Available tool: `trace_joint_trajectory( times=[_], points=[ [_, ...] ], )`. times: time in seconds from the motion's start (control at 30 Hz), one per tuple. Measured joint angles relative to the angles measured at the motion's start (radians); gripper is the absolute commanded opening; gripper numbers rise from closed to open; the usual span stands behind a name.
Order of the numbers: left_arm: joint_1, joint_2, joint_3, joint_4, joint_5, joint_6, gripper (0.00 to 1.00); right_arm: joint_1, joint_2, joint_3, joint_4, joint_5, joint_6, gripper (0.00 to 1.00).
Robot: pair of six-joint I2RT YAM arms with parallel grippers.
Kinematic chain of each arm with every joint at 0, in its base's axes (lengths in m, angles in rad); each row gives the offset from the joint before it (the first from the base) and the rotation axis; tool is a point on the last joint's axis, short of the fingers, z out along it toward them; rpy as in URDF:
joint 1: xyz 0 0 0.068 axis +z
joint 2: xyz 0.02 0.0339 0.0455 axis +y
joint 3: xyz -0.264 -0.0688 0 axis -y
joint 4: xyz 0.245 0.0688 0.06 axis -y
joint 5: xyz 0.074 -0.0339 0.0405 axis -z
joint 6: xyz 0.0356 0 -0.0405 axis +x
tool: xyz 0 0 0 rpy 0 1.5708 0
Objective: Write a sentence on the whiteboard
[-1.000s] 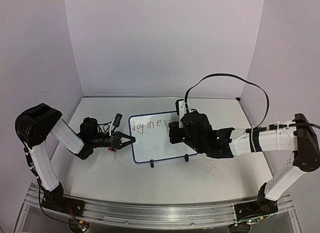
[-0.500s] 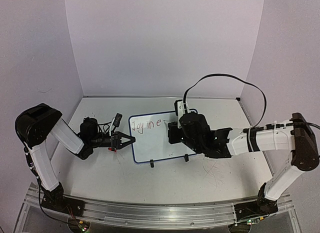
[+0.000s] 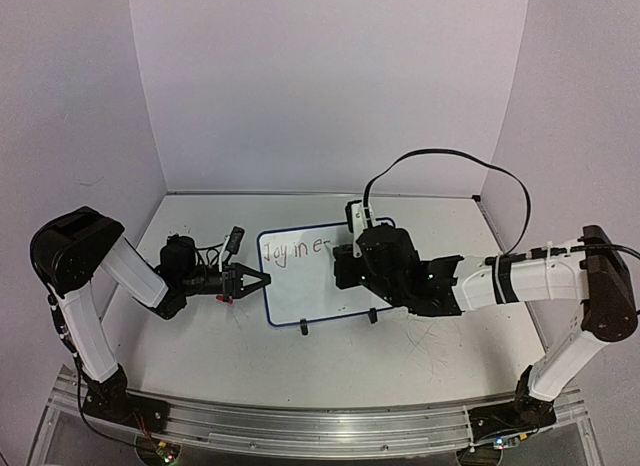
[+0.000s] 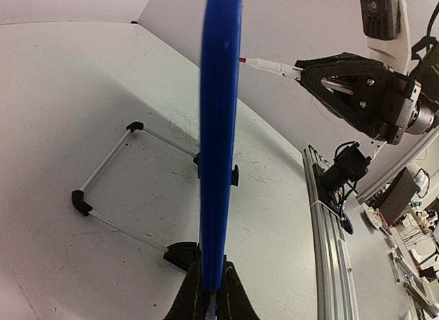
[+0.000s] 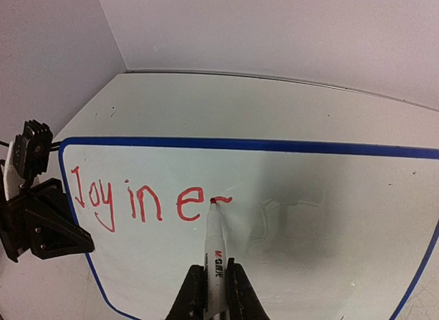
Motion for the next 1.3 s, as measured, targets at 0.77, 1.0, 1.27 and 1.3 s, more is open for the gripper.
trace_joint_trajectory(
  times=[0.77, 1.0, 1.27, 1.3],
  points=[
    [0.000, -0.001, 0.000, 0.000, 0.000, 0.000, 0.00, 0.000, 0.000, -0.004, -0.024, -0.034, 0.024, 0.00],
    [0.000, -0.001, 0.000, 0.000, 0.000, 0.000, 0.00, 0.000, -0.003, -0.005, -0.035, -0.033, 0.026, 0.00],
    [0.000, -0.001, 0.000, 0.000, 0.000, 0.000, 0.00, 0.000, -0.008, -0.005, -0.046, -0.017, 0.026, 0.00],
    [0.000, -0.001, 0.000, 0.000, 0.000, 0.000, 0.00, 0.000, -0.008, -0.005, -0.046, -0.014, 0.025, 0.00]
  ],
)
